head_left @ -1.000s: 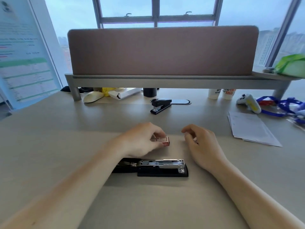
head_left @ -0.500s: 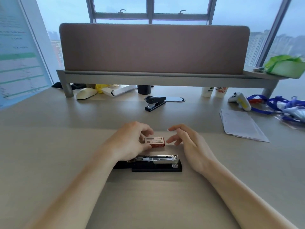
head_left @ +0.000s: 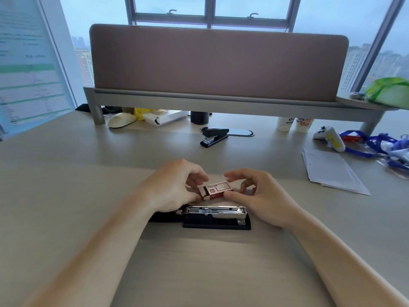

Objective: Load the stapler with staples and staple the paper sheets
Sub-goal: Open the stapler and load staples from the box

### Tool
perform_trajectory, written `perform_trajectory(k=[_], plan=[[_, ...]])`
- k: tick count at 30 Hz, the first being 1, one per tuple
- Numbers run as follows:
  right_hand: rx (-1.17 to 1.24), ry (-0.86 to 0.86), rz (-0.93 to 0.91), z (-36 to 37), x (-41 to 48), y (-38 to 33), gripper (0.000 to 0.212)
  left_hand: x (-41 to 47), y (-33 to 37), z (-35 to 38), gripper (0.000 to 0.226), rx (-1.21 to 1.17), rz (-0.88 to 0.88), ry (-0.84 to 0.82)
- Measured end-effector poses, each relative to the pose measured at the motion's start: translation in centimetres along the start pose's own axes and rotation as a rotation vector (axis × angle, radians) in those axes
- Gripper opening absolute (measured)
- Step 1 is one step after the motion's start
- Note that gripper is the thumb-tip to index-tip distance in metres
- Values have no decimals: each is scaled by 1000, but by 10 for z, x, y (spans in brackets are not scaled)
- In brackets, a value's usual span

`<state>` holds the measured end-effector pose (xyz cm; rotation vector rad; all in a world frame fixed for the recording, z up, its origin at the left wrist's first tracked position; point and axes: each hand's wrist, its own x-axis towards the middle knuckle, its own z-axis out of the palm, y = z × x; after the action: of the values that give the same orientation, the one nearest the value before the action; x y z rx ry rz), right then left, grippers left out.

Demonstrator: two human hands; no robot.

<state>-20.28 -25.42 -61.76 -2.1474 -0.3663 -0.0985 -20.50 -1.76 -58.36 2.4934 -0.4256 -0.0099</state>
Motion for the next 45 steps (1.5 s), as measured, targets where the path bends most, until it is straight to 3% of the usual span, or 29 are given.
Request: perform_trajectory(k=[9,15,23,29,45], plan=[[-163,-12,-107,3,0,3,29,-3,11,3,31,14,11,8],[-121,4,-83,3,0,7,22,0,9,5,21,17,-9,50],[-110,6,-87,2,1,9,22,-2,1,-3,23,-69,-30,-7],[-104,7,-89,3,2,10,22,1,5,2,3,14,-52,49],[-113,1,-89,4,3,10,23,-2,12,2,5,119,-97,37]])
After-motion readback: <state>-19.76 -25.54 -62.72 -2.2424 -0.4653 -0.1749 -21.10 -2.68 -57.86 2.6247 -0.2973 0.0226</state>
